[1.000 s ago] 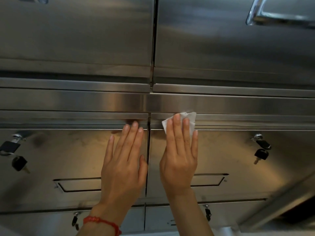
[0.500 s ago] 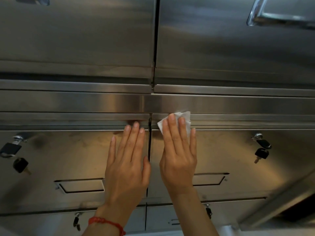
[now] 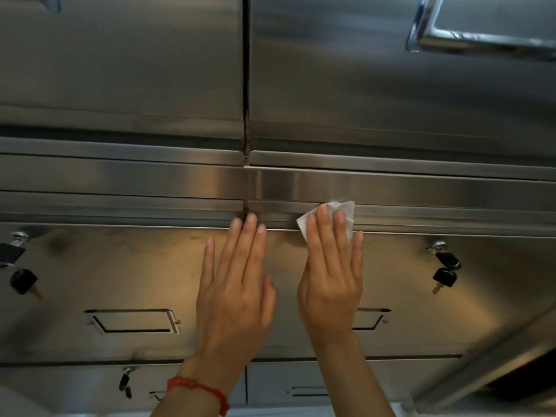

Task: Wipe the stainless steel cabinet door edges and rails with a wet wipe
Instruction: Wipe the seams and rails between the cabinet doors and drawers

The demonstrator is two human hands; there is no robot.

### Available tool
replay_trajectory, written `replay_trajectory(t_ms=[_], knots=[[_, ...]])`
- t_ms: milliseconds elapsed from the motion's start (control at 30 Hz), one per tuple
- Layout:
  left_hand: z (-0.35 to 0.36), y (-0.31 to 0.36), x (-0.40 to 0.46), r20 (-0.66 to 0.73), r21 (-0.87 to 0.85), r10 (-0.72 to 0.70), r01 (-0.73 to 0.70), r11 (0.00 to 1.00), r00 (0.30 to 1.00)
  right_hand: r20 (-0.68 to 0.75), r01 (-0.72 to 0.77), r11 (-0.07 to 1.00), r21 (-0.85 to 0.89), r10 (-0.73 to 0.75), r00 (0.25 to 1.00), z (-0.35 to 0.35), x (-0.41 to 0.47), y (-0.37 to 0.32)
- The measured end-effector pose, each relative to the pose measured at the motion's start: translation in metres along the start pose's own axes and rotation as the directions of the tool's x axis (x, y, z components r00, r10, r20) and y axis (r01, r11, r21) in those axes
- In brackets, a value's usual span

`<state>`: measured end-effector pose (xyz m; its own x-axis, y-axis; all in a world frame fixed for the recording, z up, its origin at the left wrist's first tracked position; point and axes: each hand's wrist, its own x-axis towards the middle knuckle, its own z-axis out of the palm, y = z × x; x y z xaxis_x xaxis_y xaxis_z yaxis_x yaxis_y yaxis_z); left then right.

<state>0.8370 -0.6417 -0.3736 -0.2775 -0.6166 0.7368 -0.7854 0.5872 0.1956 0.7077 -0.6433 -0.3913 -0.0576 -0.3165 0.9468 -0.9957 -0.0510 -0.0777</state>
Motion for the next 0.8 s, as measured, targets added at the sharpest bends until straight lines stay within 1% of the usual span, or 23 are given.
replay_trajectory(t_ms=[100, 167, 267, 433, 533, 600, 700, 800], knots=[[0.001, 0.003, 0.001, 0.016, 0.010, 0.021, -0.021, 1.000, 1.000, -0.002, -0.046, 0.997, 0.056, 0.046, 0.999, 0.000, 0.001, -0.003], [0.003, 0.006, 0.002, 0.025, 0.022, 0.029, -0.030, 0.999, 0.999, 0.004, -0.021, 0.997, 0.075, 0.021, 1.000, 0.001, 0.002, -0.005], [0.005, 0.010, 0.004, 0.041, 0.043, 0.007, -0.009, 0.999, 0.999, 0.003, 0.023, 0.999, 0.043, -0.024, 1.000, -0.001, 0.002, 0.004], [0.005, 0.009, 0.005, 0.034, 0.061, 0.009, -0.011, 0.998, 0.999, -0.017, -0.038, 0.998, 0.042, 0.039, 0.999, -0.004, 0.002, 0.006], [0.006, 0.008, 0.005, 0.024, 0.070, 0.010, -0.012, 0.998, 1.000, -0.008, 0.013, 0.998, 0.068, -0.012, 1.000, -0.003, 0.002, 0.003], [0.006, 0.008, 0.004, 0.021, 0.084, 0.018, -0.020, 0.996, 1.000, 0.002, 0.057, 0.997, 0.047, -0.057, 0.998, -0.005, 0.002, 0.013], [0.006, 0.007, 0.004, 0.015, 0.096, 0.024, -0.025, 0.995, 1.000, -0.012, 0.010, 1.000, -0.010, -0.010, 1.000, -0.011, 0.000, 0.030], [0.007, 0.008, 0.005, -0.004, 0.095, 0.021, -0.021, 0.995, 1.000, -0.020, -0.018, 1.000, 0.015, 0.018, 1.000, -0.010, 0.000, 0.027]])
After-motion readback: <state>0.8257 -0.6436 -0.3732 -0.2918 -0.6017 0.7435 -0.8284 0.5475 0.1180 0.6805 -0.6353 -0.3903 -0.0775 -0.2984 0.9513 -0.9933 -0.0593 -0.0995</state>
